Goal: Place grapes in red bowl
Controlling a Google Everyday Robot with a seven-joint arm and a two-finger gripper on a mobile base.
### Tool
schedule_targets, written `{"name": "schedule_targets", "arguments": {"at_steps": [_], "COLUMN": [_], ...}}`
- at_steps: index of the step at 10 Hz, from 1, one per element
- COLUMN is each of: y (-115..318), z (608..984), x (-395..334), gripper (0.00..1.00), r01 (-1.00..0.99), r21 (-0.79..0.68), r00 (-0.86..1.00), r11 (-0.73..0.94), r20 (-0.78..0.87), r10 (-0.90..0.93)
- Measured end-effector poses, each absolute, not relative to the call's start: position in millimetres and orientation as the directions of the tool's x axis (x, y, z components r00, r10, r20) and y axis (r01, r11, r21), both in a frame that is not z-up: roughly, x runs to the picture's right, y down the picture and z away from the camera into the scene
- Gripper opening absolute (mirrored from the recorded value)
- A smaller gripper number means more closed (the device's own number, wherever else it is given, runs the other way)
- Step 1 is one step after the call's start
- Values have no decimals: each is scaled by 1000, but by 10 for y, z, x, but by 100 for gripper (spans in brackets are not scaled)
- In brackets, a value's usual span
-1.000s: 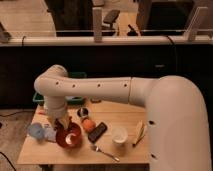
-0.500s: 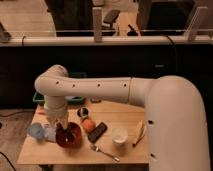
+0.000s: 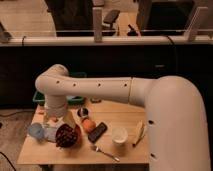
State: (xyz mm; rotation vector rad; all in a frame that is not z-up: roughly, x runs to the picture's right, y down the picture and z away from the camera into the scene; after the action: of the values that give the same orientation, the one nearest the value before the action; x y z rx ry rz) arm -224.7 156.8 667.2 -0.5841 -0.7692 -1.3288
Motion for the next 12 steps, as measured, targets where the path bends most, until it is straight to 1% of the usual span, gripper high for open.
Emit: {"name": "schedule_targets", "arguments": {"at_steps": [12], "y": [1432], "z": [6733], "x": [-2152], "gripper": [80], "r01": [980], "r21": [97], "r00": [31], "r11": [175], "r20": [788], "r10": [-615]}}
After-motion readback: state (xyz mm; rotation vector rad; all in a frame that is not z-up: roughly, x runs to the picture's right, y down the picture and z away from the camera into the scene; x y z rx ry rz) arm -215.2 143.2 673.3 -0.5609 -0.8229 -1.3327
